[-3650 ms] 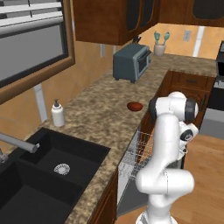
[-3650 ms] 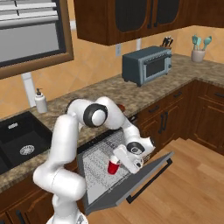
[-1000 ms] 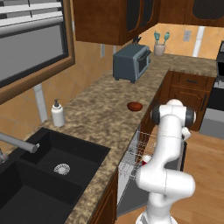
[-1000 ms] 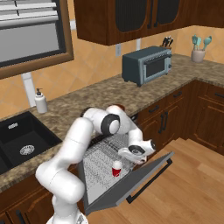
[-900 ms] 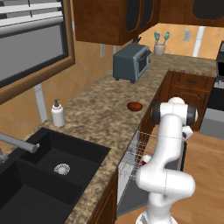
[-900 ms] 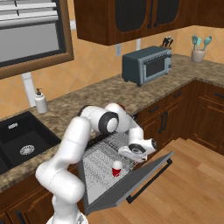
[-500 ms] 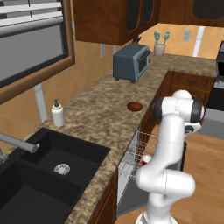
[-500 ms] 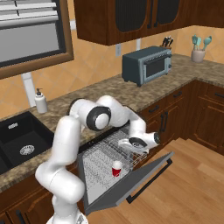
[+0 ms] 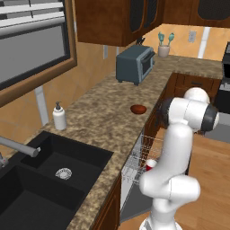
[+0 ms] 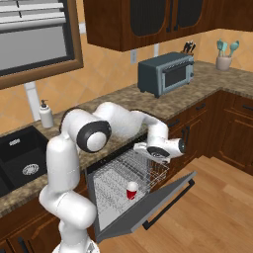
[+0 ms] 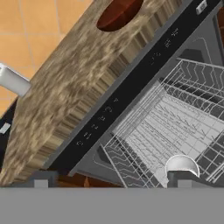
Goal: Pick up the cup and bowl from the counter, place them in the dishwasher, and close the dishwasher door.
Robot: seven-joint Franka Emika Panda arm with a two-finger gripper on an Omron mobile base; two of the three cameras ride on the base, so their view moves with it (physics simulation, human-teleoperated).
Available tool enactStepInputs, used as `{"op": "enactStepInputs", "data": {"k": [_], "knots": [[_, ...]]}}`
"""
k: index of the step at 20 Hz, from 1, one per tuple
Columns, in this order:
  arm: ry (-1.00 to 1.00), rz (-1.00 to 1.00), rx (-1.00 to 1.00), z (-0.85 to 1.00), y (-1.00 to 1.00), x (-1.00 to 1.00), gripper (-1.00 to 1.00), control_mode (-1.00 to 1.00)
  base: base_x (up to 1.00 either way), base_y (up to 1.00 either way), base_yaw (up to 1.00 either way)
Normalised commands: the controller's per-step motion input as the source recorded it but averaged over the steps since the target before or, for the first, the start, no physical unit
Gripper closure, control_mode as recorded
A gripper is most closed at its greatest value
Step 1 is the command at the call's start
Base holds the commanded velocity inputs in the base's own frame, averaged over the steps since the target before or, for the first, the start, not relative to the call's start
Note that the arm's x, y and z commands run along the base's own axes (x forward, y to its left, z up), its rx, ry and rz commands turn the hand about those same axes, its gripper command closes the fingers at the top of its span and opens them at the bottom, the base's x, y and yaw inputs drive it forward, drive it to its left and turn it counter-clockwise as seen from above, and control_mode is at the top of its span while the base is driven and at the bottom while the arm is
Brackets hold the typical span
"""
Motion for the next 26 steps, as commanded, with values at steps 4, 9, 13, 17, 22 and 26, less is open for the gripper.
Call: {"op": "enactStepInputs", "data": {"k": [4, 9, 13, 17, 22, 26], "knots": [[0.00, -0.09, 0.08, 1.00, 0.00, 0.00, -1.00, -1.00, 0.00, 0.00, 0.00], [0.13, -0.11, 0.08, 1.00, 0.24, 0.25, -1.00, -1.00, 0.00, 0.00, 0.00], [0.26, -0.13, 0.04, 0.98, 0.68, 0.64, -1.00, -1.00, 0.00, 0.00, 0.00], [0.46, -0.14, 0.06, -0.03, 0.22, 0.83, -1.00, -1.00, 0.00, 0.00, 0.00], [0.53, -0.06, 0.03, -0.73, 0.02, 0.93, -1.00, -1.00, 0.00, 0.00, 0.00], [0.28, -0.05, 0.00, -0.15, -0.01, 0.74, -1.00, -1.00, 0.00, 0.00, 0.00]]}}
